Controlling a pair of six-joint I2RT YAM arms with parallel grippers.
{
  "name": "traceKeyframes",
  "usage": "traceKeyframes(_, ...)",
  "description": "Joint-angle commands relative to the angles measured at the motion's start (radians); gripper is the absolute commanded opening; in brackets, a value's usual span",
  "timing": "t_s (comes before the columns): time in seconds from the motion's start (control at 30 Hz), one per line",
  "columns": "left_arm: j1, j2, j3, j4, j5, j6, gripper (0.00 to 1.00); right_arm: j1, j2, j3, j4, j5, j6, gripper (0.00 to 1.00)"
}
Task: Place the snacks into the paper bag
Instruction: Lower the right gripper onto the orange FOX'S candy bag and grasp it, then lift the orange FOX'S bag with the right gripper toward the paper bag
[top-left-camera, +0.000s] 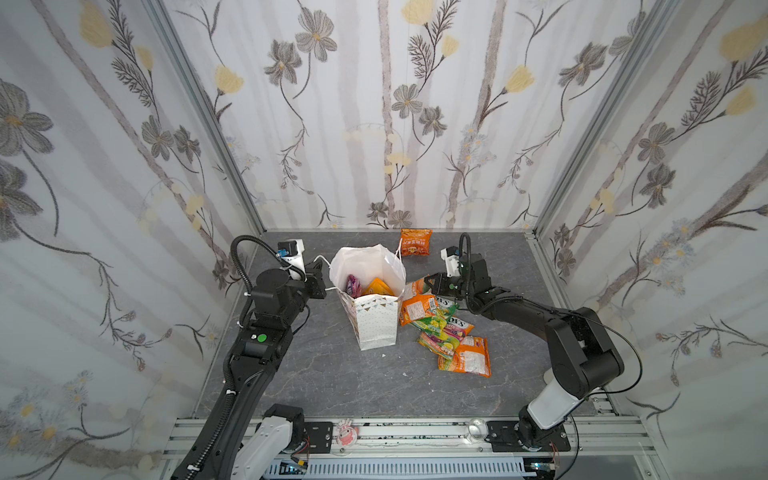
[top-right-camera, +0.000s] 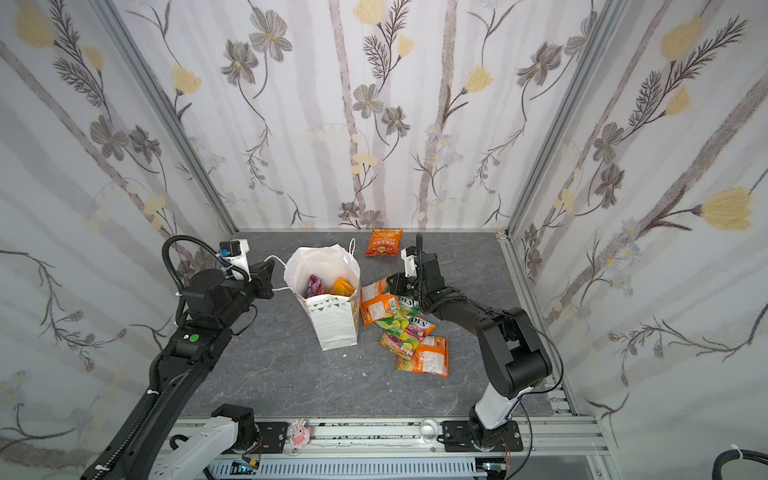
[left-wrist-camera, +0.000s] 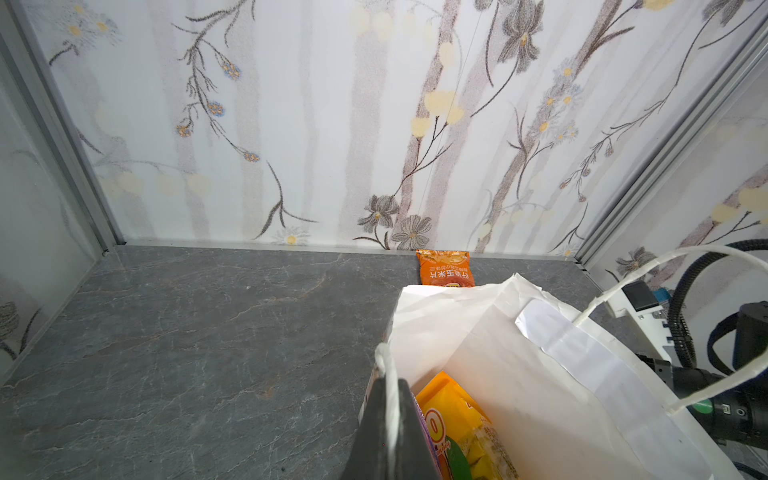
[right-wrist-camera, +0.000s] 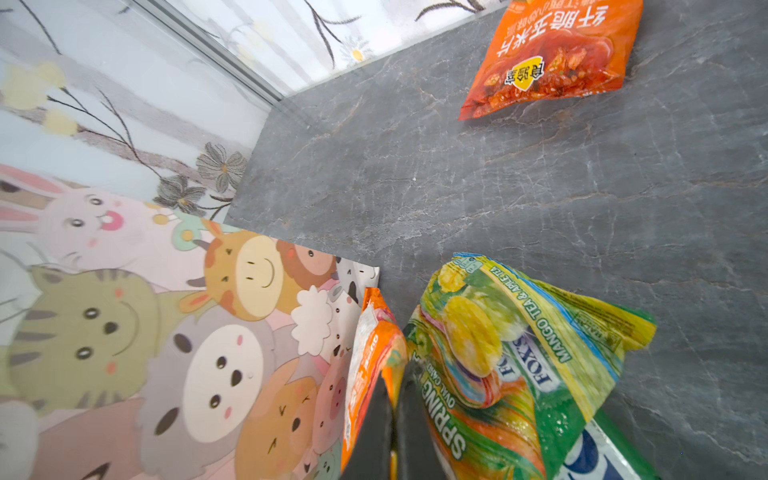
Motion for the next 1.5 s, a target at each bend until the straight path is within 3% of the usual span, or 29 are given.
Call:
traceKeyframes(0.0,0.001,-0.004,0.003,0.013,-0.007,0.006,0.00,0.001,-0.041,-0.009,0.060,-0.023,0.014,0.00)
traceKeyframes(0.53,0.001,-0.006,0.000,0.018,-0.005,0.003,0.00,0.002,-0.256,-0.025,0.018,-0.042,0.061,0.00)
traceKeyframes(1.07,0.001,-0.010,-0.001,0.024,0.006,-0.002,0.00,0.019,-0.482,0.063,-0.135,0.086,-0.035,0.00)
traceKeyframes(1.47,0.001,-0.014,-0.006,0.035,0.014,-0.006,0.00,0.157,-0.568,0.195,-0.157,0.238,-0.116,0.00)
